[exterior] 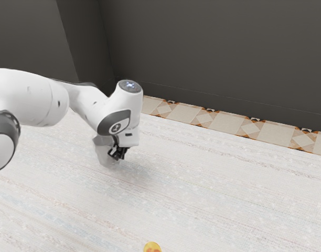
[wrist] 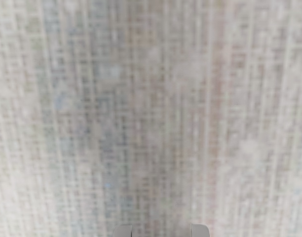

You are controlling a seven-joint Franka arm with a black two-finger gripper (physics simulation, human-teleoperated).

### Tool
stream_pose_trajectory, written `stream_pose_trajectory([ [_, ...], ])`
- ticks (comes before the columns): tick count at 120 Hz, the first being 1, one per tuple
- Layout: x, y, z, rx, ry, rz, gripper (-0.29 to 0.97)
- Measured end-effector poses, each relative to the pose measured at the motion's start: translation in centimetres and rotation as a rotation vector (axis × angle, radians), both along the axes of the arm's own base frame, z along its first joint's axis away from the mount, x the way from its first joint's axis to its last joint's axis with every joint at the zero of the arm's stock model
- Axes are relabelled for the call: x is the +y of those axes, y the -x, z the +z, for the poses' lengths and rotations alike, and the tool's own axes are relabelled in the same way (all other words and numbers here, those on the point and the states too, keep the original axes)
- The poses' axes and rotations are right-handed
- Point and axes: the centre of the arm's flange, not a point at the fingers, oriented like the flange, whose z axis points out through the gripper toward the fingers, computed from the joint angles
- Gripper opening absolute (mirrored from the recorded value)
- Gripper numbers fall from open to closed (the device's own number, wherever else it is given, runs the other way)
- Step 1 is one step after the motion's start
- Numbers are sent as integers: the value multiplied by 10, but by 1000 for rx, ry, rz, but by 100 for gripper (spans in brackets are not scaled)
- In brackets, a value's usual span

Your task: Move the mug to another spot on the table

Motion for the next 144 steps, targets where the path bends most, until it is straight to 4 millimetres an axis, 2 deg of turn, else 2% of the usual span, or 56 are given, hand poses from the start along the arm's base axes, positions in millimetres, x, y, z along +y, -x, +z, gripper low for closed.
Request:
stream_pose_trajectory([
  [33,-62,32,-6,-33,42,-8,-3],
  [56,-68,50,-22,-20,50,36,-4],
  [74,-68,49,-29,-40,54,64,-4],
  [91,-67,48,-28,-44,76,111,27],
  [104,-67,48,-27,-47,86,136,43],
  [130,-69,47,-19,-54,96,162,58],
  [144,-85,51,-7,-52,128,179,61],
])
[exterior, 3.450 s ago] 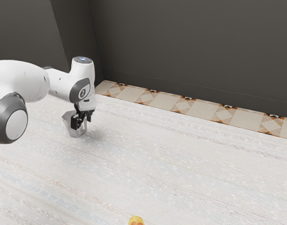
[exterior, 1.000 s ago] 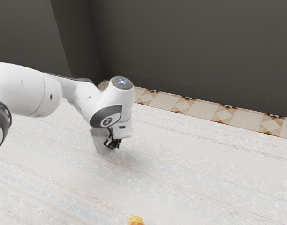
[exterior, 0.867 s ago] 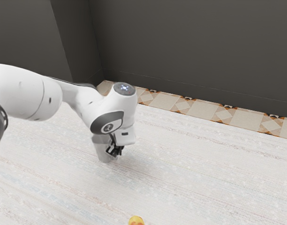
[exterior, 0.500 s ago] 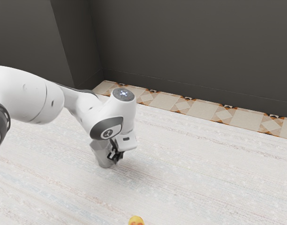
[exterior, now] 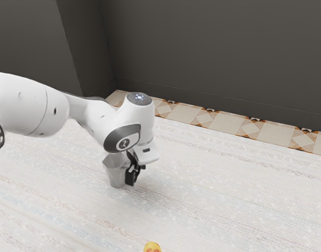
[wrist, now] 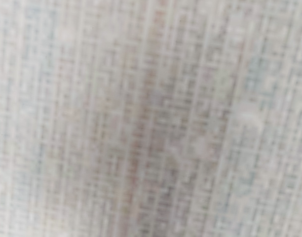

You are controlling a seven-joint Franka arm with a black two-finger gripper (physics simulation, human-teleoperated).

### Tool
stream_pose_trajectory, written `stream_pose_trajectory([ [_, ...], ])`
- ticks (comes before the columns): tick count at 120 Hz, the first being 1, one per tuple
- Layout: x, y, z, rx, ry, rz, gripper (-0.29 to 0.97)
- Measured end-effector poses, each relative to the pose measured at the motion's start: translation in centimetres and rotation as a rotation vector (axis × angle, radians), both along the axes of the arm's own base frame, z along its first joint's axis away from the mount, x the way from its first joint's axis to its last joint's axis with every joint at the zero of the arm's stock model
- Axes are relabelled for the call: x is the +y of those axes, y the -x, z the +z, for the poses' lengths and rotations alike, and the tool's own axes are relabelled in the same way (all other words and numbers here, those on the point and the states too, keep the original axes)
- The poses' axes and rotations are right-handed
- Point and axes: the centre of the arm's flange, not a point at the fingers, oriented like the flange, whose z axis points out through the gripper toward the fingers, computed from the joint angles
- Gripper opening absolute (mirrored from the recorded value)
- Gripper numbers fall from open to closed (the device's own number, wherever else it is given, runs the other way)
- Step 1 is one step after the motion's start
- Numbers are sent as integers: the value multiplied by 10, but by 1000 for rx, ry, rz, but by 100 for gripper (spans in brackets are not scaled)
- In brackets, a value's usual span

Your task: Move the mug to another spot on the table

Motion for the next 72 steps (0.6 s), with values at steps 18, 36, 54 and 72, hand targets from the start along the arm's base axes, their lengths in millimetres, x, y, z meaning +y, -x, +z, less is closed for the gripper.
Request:
stream_pose_trajectory([
  [18,-52,-7,60,-77,87,-24,64],
  [36,10,-49,194,-235,184,217,65],
  [54,149,-53,285,-283,273,655,66],
  [72,164,-62,309,-244,280,848,66],
])
